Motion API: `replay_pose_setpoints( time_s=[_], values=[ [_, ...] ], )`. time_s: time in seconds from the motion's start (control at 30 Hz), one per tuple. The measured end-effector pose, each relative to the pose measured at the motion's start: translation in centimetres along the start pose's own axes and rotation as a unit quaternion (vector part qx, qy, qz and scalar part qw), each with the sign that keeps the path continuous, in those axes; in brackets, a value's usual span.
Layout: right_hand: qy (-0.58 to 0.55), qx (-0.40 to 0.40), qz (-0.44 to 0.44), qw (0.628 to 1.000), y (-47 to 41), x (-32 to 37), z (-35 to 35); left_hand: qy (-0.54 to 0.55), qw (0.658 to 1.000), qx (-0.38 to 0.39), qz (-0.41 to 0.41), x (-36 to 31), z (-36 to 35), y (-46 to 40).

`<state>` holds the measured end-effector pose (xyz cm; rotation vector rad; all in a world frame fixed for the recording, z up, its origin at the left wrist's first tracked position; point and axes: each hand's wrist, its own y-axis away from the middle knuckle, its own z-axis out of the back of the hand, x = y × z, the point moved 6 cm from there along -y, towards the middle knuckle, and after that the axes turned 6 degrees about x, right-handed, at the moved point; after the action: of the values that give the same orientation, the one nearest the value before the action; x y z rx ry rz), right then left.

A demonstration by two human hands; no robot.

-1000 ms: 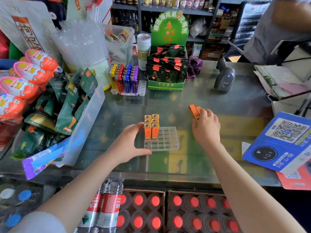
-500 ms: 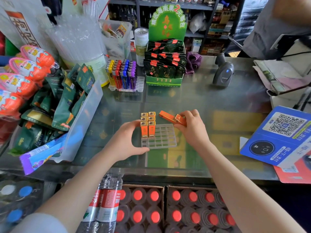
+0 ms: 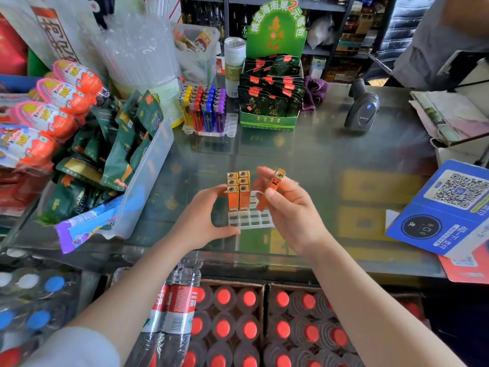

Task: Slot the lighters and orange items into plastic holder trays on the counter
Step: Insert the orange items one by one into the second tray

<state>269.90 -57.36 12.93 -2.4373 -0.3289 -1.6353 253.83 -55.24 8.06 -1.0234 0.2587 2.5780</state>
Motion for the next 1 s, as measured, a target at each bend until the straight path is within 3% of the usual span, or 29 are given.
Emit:
replay_pose_setpoints(
  time_s=[0.1, 0.17, 0.47, 0.7, 1.0],
  values=[
    [0.194, -0.159, 0.005, 0.968, 0.1, 0.3, 2.0, 0.009, 1.0, -0.002, -0.005, 0.0, 0.0, 0.0],
    [0.283, -0.203, 0.019, 0.937, 0.4, 0.4, 2.6, 0.011, 1.0, 0.002, -0.004, 0.0, 0.0, 0.0],
    [0.42, -0.059, 0.091, 0.901, 1.4, -0.9, -1.2, 0.016, 1.0, 0.001, -0.017, -0.3, 0.0, 0.1],
    [0.562, -0.037, 0.135, 0.815, 1.2, 0.2, -3.2, 0.016, 1.0, 0.004, -0.006, -0.6, 0.1, 0.1],
    [0.569, -0.012, 0.092, 0.817, 0.3, 1.3, -3.0, 0.01, 1.0, 0.012, -0.01, -0.9, 0.1, 0.2]
  ],
)
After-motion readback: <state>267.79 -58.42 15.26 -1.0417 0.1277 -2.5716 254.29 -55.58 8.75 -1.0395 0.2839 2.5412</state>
